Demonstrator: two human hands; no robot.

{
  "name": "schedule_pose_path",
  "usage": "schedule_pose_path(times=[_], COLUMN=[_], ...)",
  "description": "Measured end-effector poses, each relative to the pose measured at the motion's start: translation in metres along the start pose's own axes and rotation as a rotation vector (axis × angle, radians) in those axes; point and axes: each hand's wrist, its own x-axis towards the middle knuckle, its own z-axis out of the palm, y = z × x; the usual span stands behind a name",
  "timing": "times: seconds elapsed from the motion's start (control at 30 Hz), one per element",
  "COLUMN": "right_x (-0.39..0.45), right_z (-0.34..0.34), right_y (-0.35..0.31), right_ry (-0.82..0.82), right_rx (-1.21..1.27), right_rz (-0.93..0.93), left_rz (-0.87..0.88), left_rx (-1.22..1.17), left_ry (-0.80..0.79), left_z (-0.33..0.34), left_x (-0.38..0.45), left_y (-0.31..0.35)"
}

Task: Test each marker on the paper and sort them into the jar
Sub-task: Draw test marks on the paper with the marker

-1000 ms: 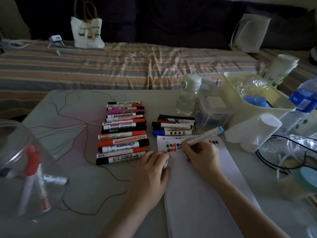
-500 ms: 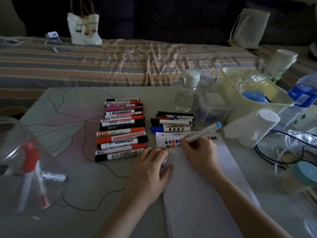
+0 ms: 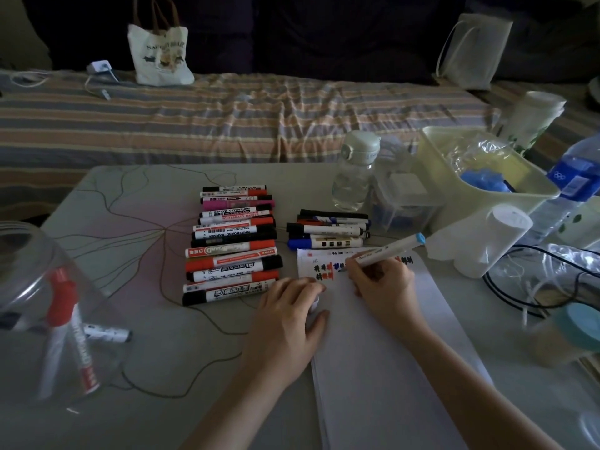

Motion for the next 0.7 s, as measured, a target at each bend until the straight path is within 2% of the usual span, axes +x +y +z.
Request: schedule_pose_path(times=[0.2, 0.3, 0.47, 0.7], right_x=[0.001, 0.0, -0.004, -0.075], right_z=[0.001, -0.006, -0.039, -0.062], right_y=[-0.003, -0.014, -0.051, -0.089], right_ry=[0.004, -0.019, -0.044, -0.211], right_rx=[-0.041, 0.095, 0.407, 0.463], right_rz=[0.002, 0.064, 0.185, 0.32], left_rz=[0.022, 0.01, -0.156, -0.209], left_rx=[-0.008, -0.026, -0.292, -0.473], left_ry=[-0.002, 0.009, -0.101, -0.171], left_z=[-0.002, -0.006, -0.028, -0.078], left_x=[0.0, -0.002, -0.005, -0.029], left_y=[0.002, 0.005, 0.016, 0.037])
